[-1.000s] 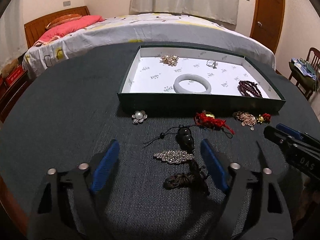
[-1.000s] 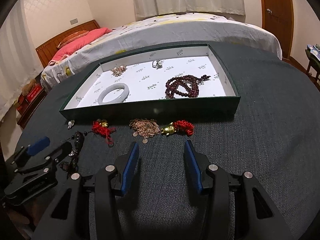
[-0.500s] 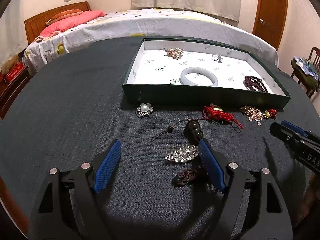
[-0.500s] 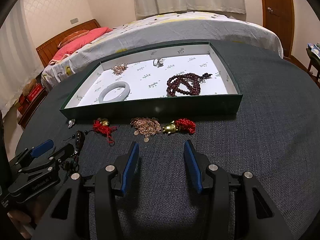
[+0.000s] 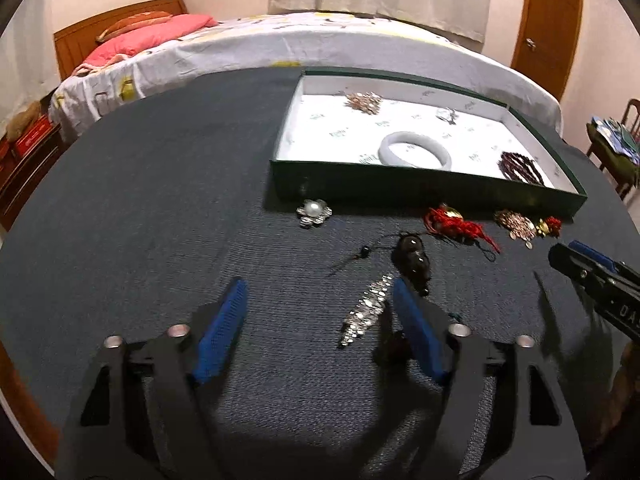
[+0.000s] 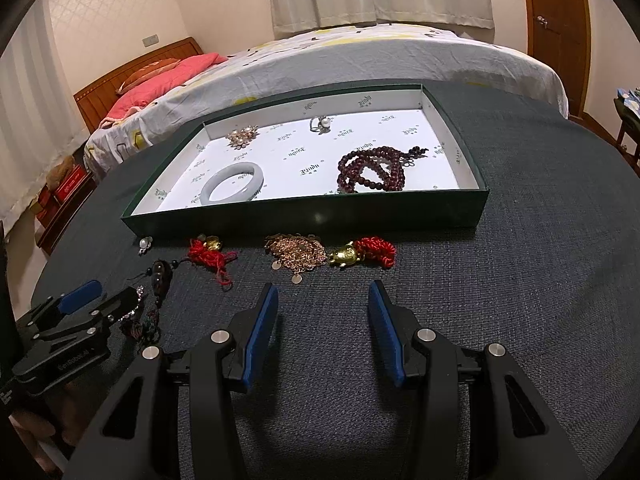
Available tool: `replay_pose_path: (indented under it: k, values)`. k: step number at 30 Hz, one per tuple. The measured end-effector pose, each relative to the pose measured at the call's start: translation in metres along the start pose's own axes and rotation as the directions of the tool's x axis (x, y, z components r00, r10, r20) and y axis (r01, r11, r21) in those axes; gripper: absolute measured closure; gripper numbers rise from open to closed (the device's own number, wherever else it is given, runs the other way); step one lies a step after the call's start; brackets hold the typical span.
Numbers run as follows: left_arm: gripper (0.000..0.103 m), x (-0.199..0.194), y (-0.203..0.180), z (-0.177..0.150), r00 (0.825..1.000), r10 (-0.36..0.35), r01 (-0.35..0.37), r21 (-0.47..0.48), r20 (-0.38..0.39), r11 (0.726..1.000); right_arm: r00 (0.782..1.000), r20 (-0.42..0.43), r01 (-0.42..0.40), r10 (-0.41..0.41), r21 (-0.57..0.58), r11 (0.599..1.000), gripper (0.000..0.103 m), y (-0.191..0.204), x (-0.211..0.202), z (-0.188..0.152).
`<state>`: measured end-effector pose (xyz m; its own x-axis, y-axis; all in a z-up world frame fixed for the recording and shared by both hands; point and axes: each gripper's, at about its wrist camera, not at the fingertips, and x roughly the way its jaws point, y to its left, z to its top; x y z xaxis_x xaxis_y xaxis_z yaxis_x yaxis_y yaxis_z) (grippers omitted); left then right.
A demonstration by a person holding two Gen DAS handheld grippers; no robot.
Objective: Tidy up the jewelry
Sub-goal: 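Move the left tool toward the silver rhinestone brooch, then close the left tool on the rhinestone brooch while the right tool grasps the red knotted tassel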
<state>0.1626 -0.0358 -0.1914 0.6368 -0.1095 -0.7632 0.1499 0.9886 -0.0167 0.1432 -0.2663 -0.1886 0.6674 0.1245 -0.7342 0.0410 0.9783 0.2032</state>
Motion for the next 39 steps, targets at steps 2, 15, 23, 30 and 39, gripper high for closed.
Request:
replay_pose_path:
  k: [2, 15, 23, 30, 39]
  values:
    - [0.045, 0.004, -0.002, -0.001, 1.000, -0.006, 0.006, 0.017, -0.011, 1.000, 1.000, -0.001, 0.001, -0.001, -0.001, 1.000, 0.056, 0.000, 0.000, 0.000]
    - [0.088, 0.003, -0.010, -0.001, 0.998, -0.066, 0.065, 0.089, 0.010, 0.994, 1.000, 0.002, 0.006, -0.006, 0.001, 1.000, 0.056, -0.001, -0.001, 0.000]
    - [0.088, -0.003, -0.005, 0.003, 0.998, -0.046, 0.043, 0.089, 0.035, 0.995, 1.000, 0.011, 0.019, -0.019, -0.001, 1.000, 0.056, -0.003, -0.004, 0.002]
    - [0.088, -0.007, 0.006, 0.010, 0.998, -0.027, 0.023, 0.066, 0.050, 0.998, 1.000, 0.008, 0.028, -0.028, 0.005, 1.000, 0.056, -0.007, -0.001, 0.008]
    - [0.088, -0.005, 0.011, 0.014, 0.999, -0.017, 0.015, 0.054, 0.051, 0.998, 1.000, 0.001, 0.028, -0.028, -0.025, 0.999, 0.060, 0.001, 0.006, 0.014]
